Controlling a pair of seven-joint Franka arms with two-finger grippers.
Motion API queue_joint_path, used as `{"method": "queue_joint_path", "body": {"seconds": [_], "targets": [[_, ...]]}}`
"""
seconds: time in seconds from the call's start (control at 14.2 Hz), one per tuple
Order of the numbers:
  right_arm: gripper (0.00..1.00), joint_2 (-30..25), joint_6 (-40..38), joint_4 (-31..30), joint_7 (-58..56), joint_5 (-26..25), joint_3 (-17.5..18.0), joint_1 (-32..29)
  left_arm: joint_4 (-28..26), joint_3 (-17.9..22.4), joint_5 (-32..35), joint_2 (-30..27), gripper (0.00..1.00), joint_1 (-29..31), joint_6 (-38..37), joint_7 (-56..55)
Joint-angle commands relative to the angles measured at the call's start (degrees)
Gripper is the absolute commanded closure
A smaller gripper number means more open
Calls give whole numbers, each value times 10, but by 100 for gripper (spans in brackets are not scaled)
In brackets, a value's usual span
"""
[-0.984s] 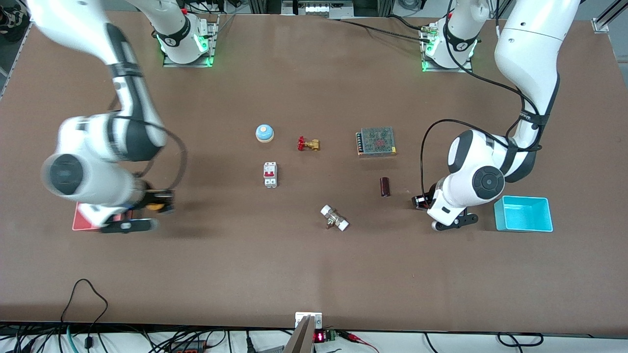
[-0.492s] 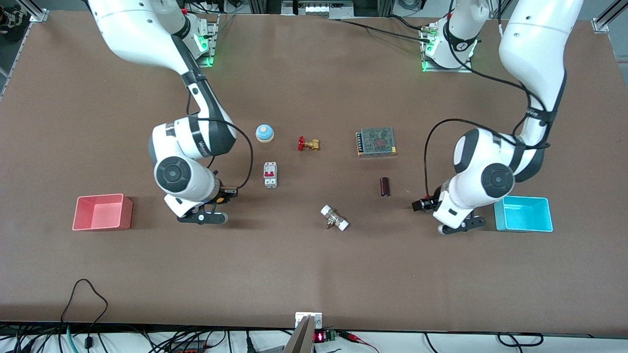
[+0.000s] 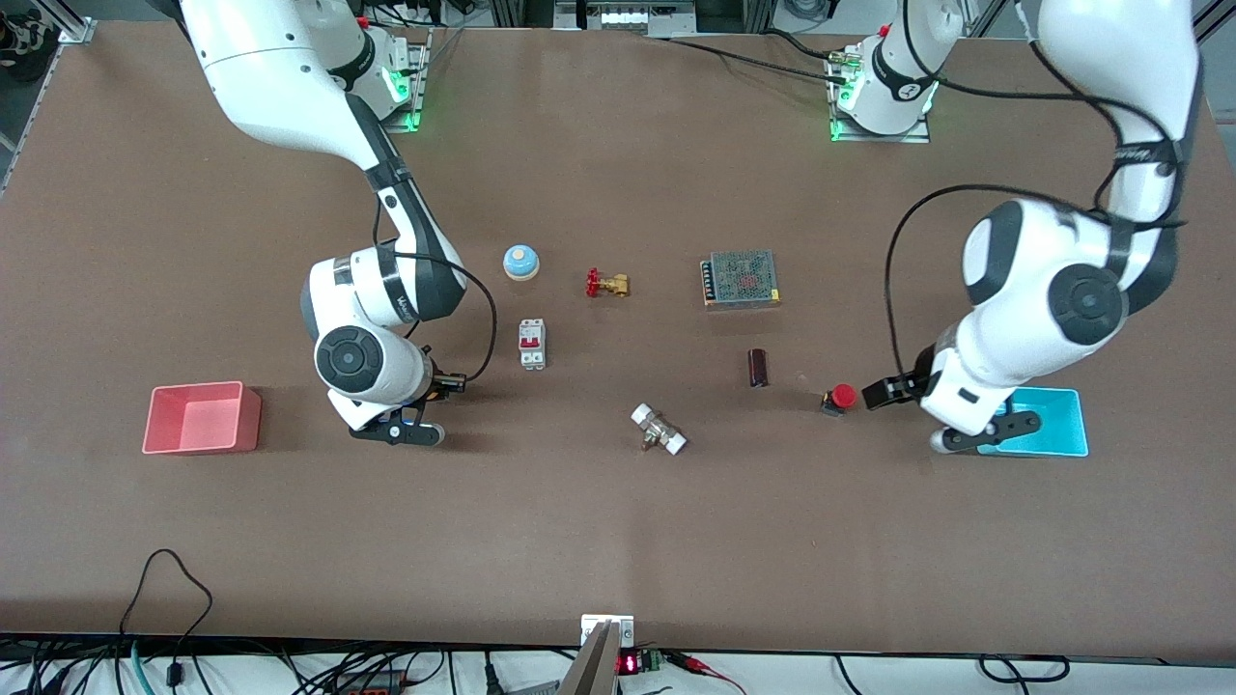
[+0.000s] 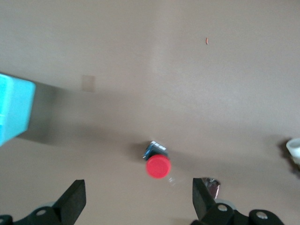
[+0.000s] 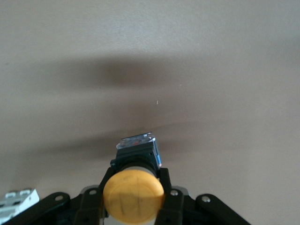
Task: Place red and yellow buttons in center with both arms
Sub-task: 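Set the red button on the table with the left gripper and release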
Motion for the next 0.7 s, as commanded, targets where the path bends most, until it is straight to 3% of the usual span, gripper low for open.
{"method": "queue_joint_path", "body": {"seconds": [0.0,0.42,0.56,0.63], "targets": [[60,11,20,-3,32,9,0,6,-7,-2,11,-50,0,26,-44,61],[58,26,49,-4,34,10,1,7,-7,-2,11,-129,0,67,-122,158],[0,17,47,5,60,9,0,15,-7,-2,11,-154,0,76,-143,192],[0,2,41,14,70,9,0,18,-7,-2,11,-163,0,78,-150,202]]}}
